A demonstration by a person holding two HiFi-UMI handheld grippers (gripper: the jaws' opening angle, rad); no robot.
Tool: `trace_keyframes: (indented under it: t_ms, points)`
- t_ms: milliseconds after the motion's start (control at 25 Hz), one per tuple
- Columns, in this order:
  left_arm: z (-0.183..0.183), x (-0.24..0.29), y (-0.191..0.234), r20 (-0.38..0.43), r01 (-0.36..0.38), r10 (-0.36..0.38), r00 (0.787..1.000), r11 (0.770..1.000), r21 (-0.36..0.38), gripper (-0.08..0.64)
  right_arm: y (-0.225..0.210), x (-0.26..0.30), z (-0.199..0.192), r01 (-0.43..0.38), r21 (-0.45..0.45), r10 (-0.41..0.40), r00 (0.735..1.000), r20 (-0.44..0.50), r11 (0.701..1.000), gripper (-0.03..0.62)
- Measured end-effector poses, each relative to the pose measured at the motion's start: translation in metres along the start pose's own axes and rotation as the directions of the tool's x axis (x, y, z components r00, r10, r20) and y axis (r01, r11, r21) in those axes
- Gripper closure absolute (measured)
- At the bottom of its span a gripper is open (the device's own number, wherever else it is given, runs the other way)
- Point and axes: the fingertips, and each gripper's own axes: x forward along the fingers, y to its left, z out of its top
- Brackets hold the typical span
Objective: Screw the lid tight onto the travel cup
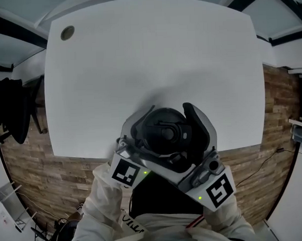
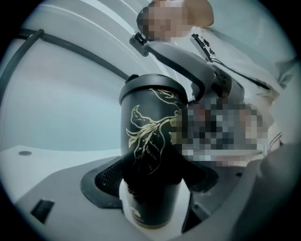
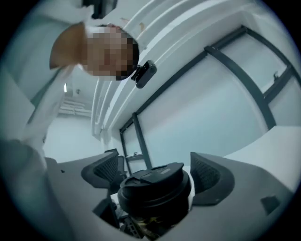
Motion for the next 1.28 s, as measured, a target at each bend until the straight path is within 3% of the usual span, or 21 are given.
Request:
trace_keyframes:
  t_ms: [80,200,320,400,480,560,680,760,880,1000,1080,1280]
  points:
    - [-0.001,0.000,0.000,0.006,0.063,-0.063,0.998,0.998,0.007,0.175,0.002,-0.003,-0.002,-0.140,0.011,0.140,0.990,-0.034,0.990,0.138]
    - [-0.002,-0.002,0.001,0.003,0.172,-0.172,0.985,0.985,0.028,0.175,0.007,-0.003,-0.008,-0.341,-0.041,0.332,0.932,-0.145,0.939,0.138]
    - [-0.004,-0.003,0.000,-0.002,0.269,-0.269,0.963,0.963,0.035,0.175,0.009,0.001,-0.015,-0.506,-0.058,0.479,0.843,-0.246,0.861,0.129]
    - [-0.006,-0.003,0.000,-0.003,0.330,-0.330,0.944,0.943,0.041,0.175,0.012,0.004,-0.025,-0.605,-0.055,0.559,0.763,-0.325,0.794,0.126]
    - [-0.006,-0.003,0.000,0.009,0.389,-0.389,0.921,0.920,0.045,0.175,0.016,0.007,-0.032,-0.678,-0.024,0.623,0.688,-0.372,0.734,0.124]
    - [-0.005,-0.002,0.001,0.013,0.447,-0.448,0.894,0.893,0.051,0.175,0.020,0.012,-0.032,-0.724,0.010,0.671,0.635,-0.382,0.690,0.124]
    - [-0.003,-0.003,0.000,0.032,0.511,-0.513,0.858,0.858,0.039,0.175,0.029,0.017,-0.034,-0.769,0.027,0.713,0.577,-0.398,0.638,0.124]
    - [-0.003,-0.005,-0.002,0.038,0.529,-0.529,0.848,0.848,0.027,0.175,0.033,0.017,-0.036,-0.784,0.022,0.720,0.558,-0.412,0.620,0.126]
    - [-0.003,-0.005,-0.002,0.032,0.524,-0.525,0.851,0.851,0.032,0.175,0.034,0.016,-0.036,-0.783,0.003,0.711,0.564,-0.420,0.622,0.126]
    - [-0.003,-0.005,0.000,0.037,0.488,-0.490,0.871,0.872,0.039,0.175,0.032,0.019,-0.035,-0.752,-0.023,0.684,0.612,-0.397,0.659,0.126]
    - [-0.004,-0.005,0.001,0.038,0.451,-0.453,0.891,0.891,0.040,0.175,0.031,0.021,-0.034,-0.709,-0.049,0.648,0.668,-0.367,0.703,0.126]
    - [-0.008,-0.003,0.003,0.006,0.348,-0.349,0.937,0.937,0.037,0.175,0.022,0.026,-0.028,-0.499,-0.133,0.454,0.850,-0.268,0.856,0.126]
